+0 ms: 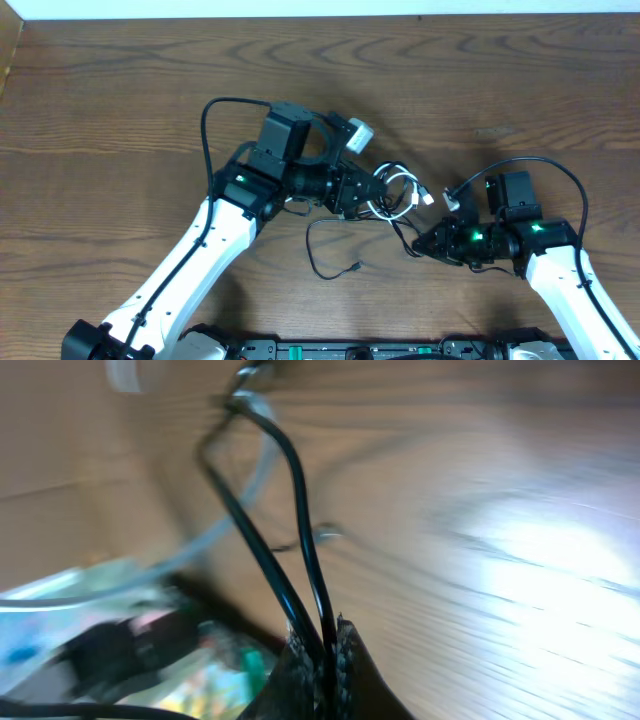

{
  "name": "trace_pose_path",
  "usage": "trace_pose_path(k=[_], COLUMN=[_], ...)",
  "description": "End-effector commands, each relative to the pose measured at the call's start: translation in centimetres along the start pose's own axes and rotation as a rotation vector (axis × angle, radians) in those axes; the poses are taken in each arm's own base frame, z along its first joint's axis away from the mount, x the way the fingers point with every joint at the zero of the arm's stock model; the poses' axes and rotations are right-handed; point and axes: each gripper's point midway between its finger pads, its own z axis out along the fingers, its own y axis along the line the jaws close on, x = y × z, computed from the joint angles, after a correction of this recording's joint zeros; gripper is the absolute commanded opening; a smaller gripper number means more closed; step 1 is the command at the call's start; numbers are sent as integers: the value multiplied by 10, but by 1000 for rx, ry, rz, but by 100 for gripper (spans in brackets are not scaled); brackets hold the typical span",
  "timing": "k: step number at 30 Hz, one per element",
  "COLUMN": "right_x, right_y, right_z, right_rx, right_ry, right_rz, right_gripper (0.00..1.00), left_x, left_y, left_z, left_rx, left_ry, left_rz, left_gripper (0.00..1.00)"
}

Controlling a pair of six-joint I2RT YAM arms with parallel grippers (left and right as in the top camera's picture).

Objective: Untangle cables

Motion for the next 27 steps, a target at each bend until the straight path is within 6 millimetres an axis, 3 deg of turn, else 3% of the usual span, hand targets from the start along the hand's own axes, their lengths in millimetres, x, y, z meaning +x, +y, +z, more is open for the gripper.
trace_pose_path(k=[1,8,11,12,13,14,16,17,19,21,23,27], right_x=[-9,-22,-29,-32,-34,-37,-42,-44,-42,-40,-37,-23], right_y=[-68,-89,-108,-118,-119,-114,-94,-61,-5,25,47,77], right_z=[-13,-26,-40,-50,-51,-48,-34,-17,-4,-4,-7,-16], right_rx=[393,537,664,741,745,713,583,396,90,-65,-181,-365], right_ry=[-91,-163,-222,-266,-279,-288,-265,-216,-173,-168,-175,-168], right_rz=[-2,-9,22,59,67,62,4,-128,-337,-452,-563,-759], right_gripper=[1,1,1,4,16,35,52,58,58,57,57,61], left_x=[-8,11,15,16,17,18,20,24,30,34,40,54], left_y=[17,27,28,28,28,28,26,22,14,8,6,28], left_z=[-16,-18,-18,-18,-18,-18,-16,-12,-5,-1,3,-1], left_rx=[-85,-136,-139,-140,-140,-140,-136,-129,-112,-102,-102,-247], left_ry=[-45,12,25,31,33,35,47,64,91,111,133,170], left_rz=[-58,-131,-147,-150,-152,-155,-157,-153,-123,-98,-73,-109], left_gripper=[9,8,8,8,8,8,8,8,8,8,8,8])
